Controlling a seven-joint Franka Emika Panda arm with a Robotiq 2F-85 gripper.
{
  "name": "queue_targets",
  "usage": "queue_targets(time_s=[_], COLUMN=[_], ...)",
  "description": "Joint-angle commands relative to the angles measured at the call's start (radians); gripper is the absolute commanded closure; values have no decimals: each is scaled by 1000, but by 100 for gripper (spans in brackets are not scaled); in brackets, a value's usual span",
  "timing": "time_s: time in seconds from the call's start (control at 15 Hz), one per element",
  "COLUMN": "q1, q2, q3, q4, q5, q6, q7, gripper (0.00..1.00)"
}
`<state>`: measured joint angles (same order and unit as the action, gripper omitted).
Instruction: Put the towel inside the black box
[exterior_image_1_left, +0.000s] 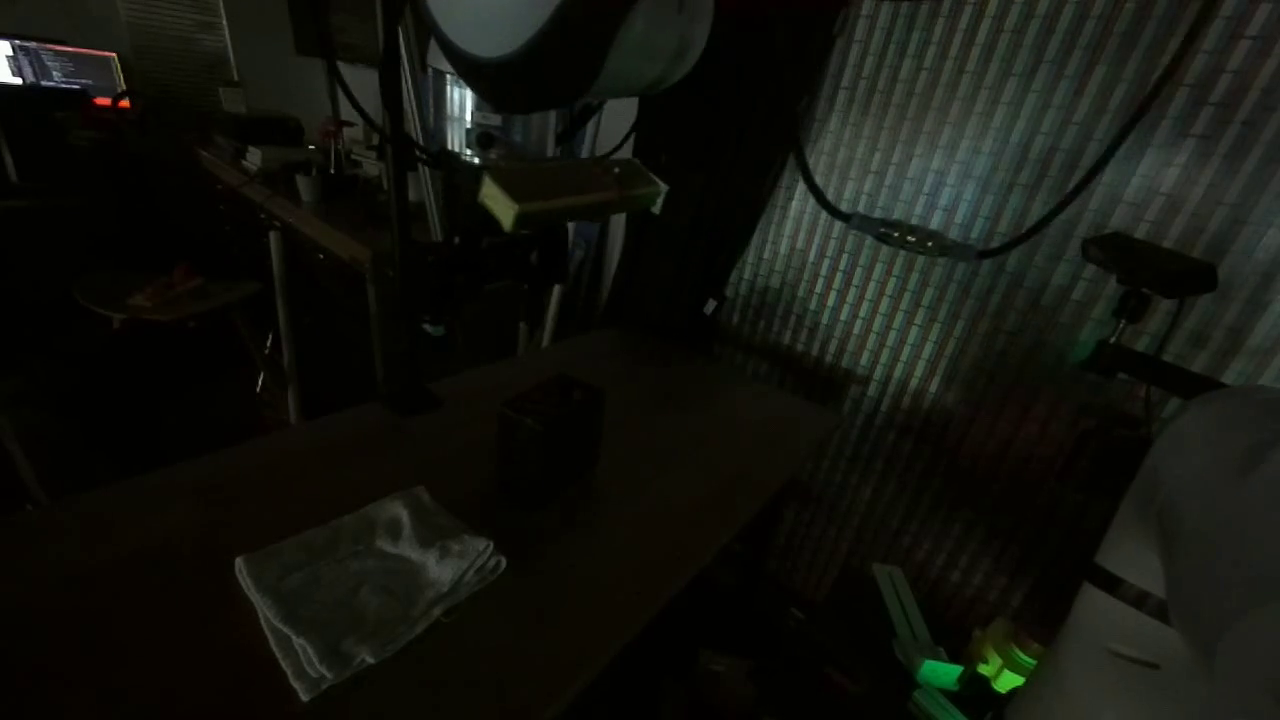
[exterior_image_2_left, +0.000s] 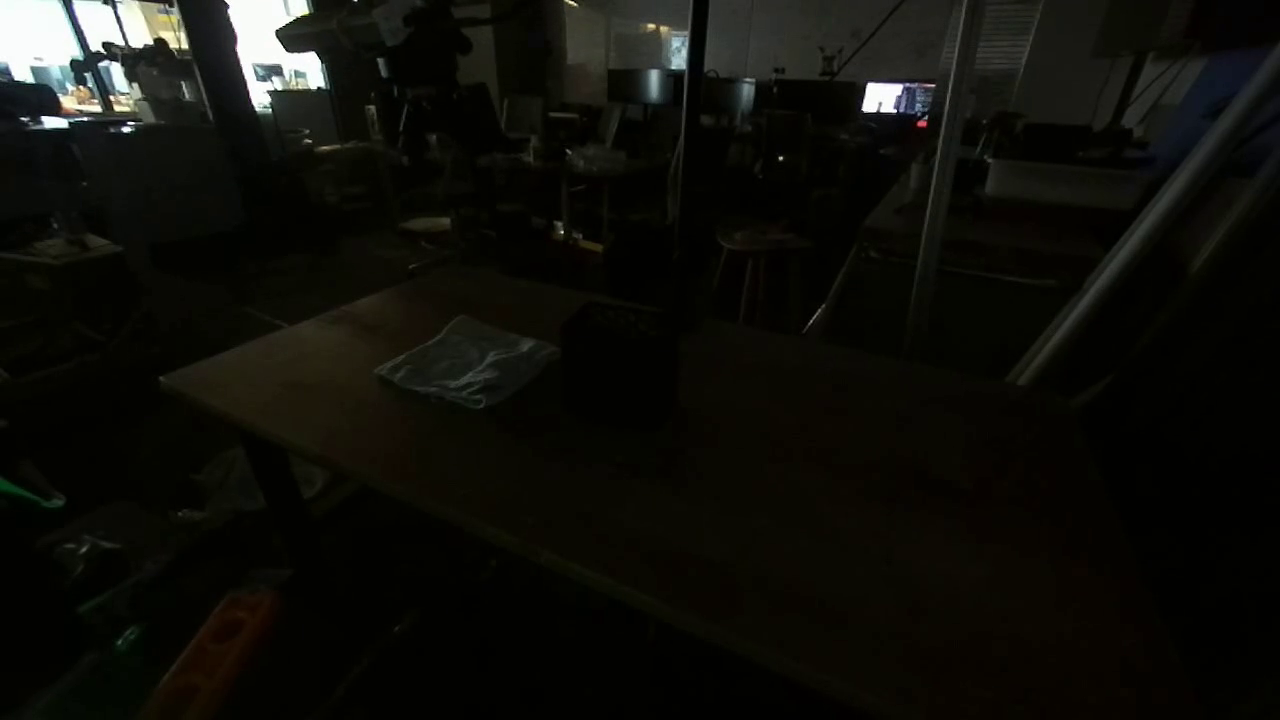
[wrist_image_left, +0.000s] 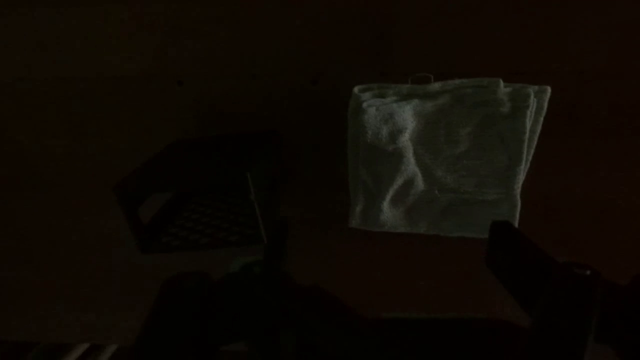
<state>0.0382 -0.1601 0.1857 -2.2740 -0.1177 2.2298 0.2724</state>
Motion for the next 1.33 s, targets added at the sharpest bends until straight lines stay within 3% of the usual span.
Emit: queue_targets(time_s=[0.0, 0.73, 1.27], q1=[30, 118, 196], q2=[123, 434, 710], q3=[9, -35, -122], q4=[159, 415, 562], q5=[-63, -109, -139], q6=[-16, 26, 82], q7=[69, 66, 102], gripper=[0, 0, 0])
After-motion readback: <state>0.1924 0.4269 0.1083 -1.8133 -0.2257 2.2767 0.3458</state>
